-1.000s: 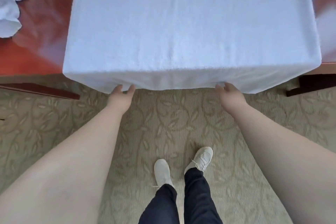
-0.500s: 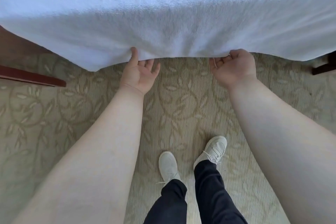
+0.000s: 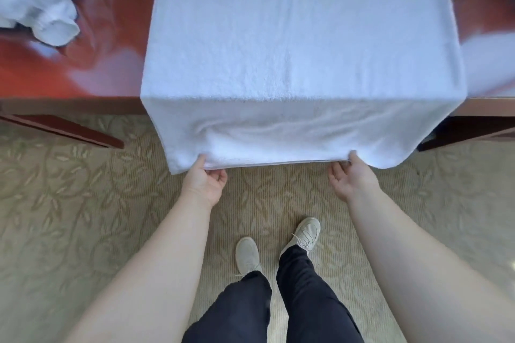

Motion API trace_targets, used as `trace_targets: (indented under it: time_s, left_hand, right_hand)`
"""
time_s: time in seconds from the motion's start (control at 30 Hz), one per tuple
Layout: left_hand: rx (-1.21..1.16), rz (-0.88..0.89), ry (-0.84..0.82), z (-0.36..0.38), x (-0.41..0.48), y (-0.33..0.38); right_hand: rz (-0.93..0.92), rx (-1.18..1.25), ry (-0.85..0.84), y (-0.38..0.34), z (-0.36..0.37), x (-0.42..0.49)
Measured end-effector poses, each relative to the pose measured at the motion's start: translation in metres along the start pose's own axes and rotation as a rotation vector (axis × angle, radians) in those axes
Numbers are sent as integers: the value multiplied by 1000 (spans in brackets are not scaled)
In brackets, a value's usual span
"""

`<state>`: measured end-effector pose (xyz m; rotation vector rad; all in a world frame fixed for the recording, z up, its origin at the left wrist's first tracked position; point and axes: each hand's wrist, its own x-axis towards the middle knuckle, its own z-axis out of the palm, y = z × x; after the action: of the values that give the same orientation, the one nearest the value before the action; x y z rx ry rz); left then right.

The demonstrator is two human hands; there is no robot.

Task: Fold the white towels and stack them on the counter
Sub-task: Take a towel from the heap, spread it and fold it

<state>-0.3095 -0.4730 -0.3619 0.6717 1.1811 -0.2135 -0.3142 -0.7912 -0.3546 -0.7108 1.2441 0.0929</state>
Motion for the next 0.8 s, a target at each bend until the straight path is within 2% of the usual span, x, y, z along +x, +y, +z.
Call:
trace_targets:
  time_s: [0.13, 0.33, 0.47, 0.6, 0.63, 0.7, 0.8]
  left_hand:
    - [123, 75, 90, 12, -44, 22]
    - [145, 183, 213, 32, -111, 55]
    - [152, 220, 164, 39, -144, 80]
    - [178, 257, 89, 36, -171, 96]
    - [191, 264, 69, 35, -177, 101]
    - [234, 298, 65, 34, -184, 111]
    - [281, 378, 82, 36, -191, 125]
  right_hand:
    - [-32, -4, 79, -32, 22, -48]
    - [-47, 52, 159, -74, 19, -101]
    - [-77, 171, 172, -100, 14, -121]
    - [-195, 107, 210, -107, 1, -146]
    - [-198, 153, 238, -110, -2, -153]
    - [-226, 224, 315, -122, -5, -168]
    - [-301, 175, 332, -151, -13, -186]
